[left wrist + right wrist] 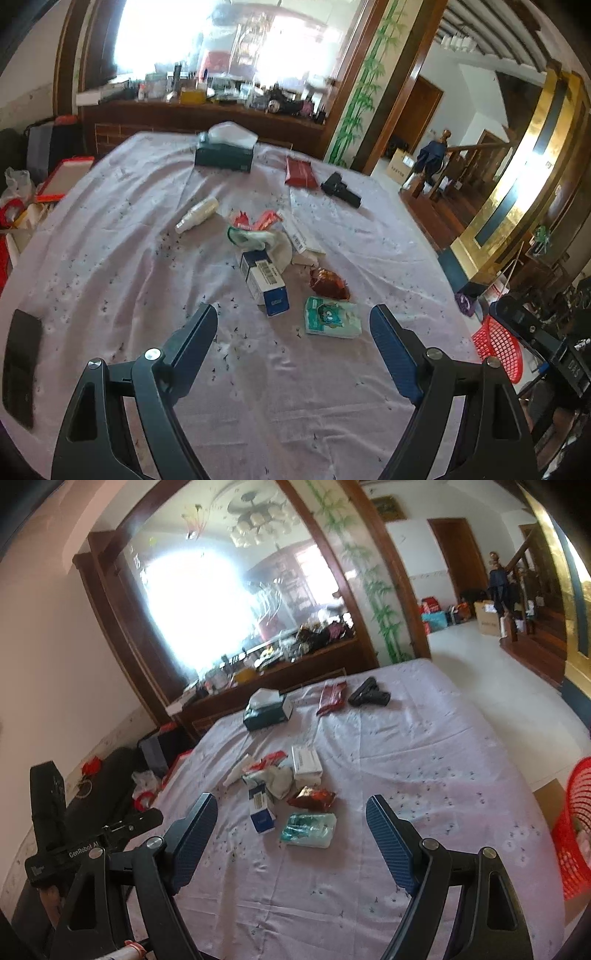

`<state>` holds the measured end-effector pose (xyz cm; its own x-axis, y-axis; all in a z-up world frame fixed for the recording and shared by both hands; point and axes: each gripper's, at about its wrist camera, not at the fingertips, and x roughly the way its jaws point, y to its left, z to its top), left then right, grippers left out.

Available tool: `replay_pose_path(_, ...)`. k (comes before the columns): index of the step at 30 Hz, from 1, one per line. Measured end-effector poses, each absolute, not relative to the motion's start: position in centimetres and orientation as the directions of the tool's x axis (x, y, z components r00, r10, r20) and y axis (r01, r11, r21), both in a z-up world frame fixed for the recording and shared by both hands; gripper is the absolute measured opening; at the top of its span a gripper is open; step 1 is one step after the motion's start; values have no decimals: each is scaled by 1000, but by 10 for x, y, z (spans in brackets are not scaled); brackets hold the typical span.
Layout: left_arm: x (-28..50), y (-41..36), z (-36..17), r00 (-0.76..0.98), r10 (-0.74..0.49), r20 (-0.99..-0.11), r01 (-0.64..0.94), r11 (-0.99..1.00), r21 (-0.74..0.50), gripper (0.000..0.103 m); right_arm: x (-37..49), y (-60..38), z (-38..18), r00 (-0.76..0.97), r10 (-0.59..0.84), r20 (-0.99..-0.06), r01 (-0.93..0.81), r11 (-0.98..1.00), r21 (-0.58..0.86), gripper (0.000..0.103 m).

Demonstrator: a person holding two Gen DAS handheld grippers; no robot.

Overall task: Collect trash
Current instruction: 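Move both tools back over the table, then grasp the blue-white medicine box with the left tool while the right tool grasps the brown candy wrapper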

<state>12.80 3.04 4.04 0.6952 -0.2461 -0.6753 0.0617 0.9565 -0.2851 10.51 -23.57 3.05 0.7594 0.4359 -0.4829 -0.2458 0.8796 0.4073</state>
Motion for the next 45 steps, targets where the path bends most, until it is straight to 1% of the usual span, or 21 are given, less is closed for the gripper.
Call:
replay_pose_path(4,162,27,17,645,-256,-720,46,954,-298,83,138,-234,12,707,476,-523,-258,862,436,86)
replay_pose_path(7,192,23,-5,607,-254,-753,17,951,-307,83,158,-229,-2,675,484,-557,-271,865,423,86)
replay_pose_path(14,258,7,-60,513,-154,-844,-37,979,-201,83,221,-213,-38,591,497,-635,-311,867,389,86)
replay_pose_path(17,270,5,-76,476,-130,-870,-58,982,-179,82,250,-203,-57,538,507,-673,-330,862,385,86)
replay_pose_path(18,273,6,-80,469,-111,-876,-63,985,-158,80,258,-200,-62,528,509,-680,-338,860,381,85)
replay_pose_path(21,276,8,-86,460,-80,-884,-72,989,-127,78,282,-186,-82,488,512,-707,-361,856,371,85)
replay_pose_path(25,276,15,-89,448,-114,-887,-52,987,-154,69,299,-168,-97,429,522,-737,-396,842,365,84)
replay_pose_path(27,273,18,-87,448,-119,-886,-49,986,-157,51,303,-160,-101,416,513,-751,-421,841,341,84)
replay_pose_path(28,271,21,-86,444,-129,-887,-43,985,-164,47,306,-156,-103,408,507,-760,-431,840,329,84)
replay_pose_path(29,269,23,-85,431,-135,-892,-40,985,-168,33,309,-154,-106,391,510,-766,-438,835,333,84)
replay_pose_path(31,260,28,-82,431,-134,-892,-34,986,-165,33,314,-151,-111,363,526,-769,-445,823,353,84)
replay_pose_path(33,249,33,-79,433,-127,-892,-30,987,-155,33,314,-148,-110,361,515,-777,-456,825,335,82)
replay_pose_path(35,236,38,-78,428,-143,-893,-21,986,-168,32,311,-146,-109,360,508,-783,-460,826,324,77)
replay_pose_path(38,213,45,-79,414,-152,-897,-20,984,-176,32,302,-141,-107,369,473,-800,-476,836,275,73)
replay_pose_path(41,190,47,-78,408,-168,-897,-16,982,-190,33,294,-140,-104,376,445,-813,-467,849,248,71)
replay_pose_path(45,169,44,-77,407,-174,-897,-10,981,-195,33,282,-142,-98,402,446,-800,-455,855,248,68)
